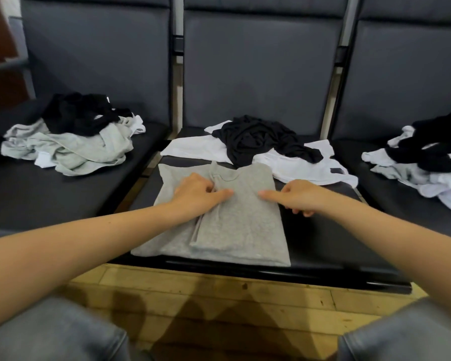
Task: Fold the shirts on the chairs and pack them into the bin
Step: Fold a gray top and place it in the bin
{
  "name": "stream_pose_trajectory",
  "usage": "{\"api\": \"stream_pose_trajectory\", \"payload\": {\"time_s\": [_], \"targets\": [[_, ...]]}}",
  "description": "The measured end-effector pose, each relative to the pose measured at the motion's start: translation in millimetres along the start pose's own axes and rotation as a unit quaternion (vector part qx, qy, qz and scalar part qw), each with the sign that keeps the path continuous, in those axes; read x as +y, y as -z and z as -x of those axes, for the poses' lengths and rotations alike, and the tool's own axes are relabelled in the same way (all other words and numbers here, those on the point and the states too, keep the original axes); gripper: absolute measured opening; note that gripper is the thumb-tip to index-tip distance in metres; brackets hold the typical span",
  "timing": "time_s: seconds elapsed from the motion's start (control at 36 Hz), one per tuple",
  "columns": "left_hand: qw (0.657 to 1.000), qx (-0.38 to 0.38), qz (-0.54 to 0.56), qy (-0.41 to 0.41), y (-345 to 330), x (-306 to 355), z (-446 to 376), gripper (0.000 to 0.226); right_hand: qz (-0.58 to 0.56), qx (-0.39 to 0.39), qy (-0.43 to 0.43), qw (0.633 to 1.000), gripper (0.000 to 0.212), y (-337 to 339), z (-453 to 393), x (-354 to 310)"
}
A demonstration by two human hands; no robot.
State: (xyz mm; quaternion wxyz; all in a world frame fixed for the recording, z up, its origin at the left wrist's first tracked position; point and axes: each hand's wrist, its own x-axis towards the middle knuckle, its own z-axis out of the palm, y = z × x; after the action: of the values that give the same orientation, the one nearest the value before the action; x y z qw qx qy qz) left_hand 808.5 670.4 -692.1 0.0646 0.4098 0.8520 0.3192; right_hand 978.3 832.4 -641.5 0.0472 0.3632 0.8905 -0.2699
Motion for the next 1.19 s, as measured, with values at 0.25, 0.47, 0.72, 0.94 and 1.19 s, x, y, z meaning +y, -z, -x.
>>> {"api": "stream_pose_trajectory", "payload": {"time_s": [0.25,0.47,0.72,0.94,1.19], "targets": [[0.999,-0.042,-0.006,-0.003,-16,20,-30,0.045,-0.275,0.051,0.05,0.959,0.009,-17,-4,1],[0.997,-0.055,0.013,-0.055,-21,40,-41,0.028,-0.358,0.158,-0.004,0.92,0.033,16,0,4],[0.999,0.011,-0.002,-0.031,9,11,-28,0.028,-0.364,0.172,0.079,0.912,0.031,33,10,-32],[0.951,-0.006,0.275,0.143,36,-1,-18,0.045,-0.266,0.118,0.181,0.939,0.03,12,15,-77],[0.896,-0.074,0.385,0.21,27,5,-12,0.023,-0.231,-0.025,0.207,0.95,0.024,-5,16,-65]]}}
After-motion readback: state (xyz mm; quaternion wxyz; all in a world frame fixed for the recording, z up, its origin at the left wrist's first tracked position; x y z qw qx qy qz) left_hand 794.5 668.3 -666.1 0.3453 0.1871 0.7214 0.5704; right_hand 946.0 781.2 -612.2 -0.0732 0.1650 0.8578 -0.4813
